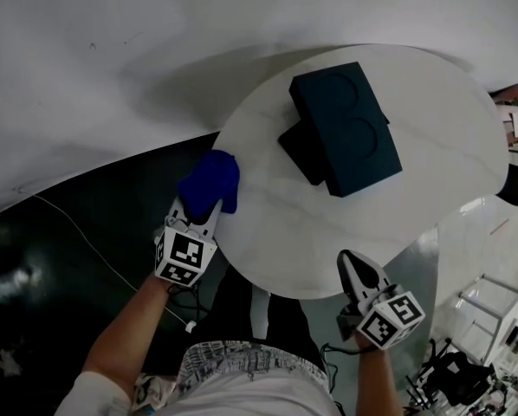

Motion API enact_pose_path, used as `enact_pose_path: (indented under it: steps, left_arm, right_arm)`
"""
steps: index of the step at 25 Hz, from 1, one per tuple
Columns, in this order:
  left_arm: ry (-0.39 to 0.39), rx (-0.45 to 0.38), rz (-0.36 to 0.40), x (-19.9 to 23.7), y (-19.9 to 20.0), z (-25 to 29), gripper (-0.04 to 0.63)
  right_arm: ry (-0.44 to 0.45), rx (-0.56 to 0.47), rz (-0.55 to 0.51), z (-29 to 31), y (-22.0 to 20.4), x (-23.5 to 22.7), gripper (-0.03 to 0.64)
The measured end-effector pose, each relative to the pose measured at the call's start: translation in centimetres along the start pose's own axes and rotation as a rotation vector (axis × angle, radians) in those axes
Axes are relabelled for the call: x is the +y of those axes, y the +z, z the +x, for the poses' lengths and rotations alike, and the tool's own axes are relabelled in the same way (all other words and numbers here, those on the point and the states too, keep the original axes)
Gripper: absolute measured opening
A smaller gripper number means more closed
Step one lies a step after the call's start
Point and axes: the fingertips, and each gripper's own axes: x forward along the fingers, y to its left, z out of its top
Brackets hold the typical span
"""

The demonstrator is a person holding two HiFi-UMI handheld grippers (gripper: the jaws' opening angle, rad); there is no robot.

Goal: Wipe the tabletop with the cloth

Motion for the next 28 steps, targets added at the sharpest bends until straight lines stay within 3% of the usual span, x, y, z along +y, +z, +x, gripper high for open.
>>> enact_pose_path:
  steps: [4,12,23,28]
  left_arm:
    - [-0.021,0.015,-0.001,-0.5,-0.8,1.0,0.077]
    - [-0.031,0.071,0.088,-1.8,-0.7,1.7,0.075]
    - [-0.145,0.096,0.164,-8.9,1.4,3.4,0.075]
    - [-0.189,0.085,0.154,-12.5,1.1,4.8,0.075]
  right_arm:
    - [-0.009,0.003,0.009,-0.2,-0.3,-0.5,0.006]
    - [-0.023,-0.004,0.035,-1.2,-1.1,-1.9,0.006]
    - [-0.044,-0.066,0.078,-4.9,-1.8,-4.1,0.006]
    - [-0.075,-0.09,0.102,-6.8,-4.0,-6.5,0.006]
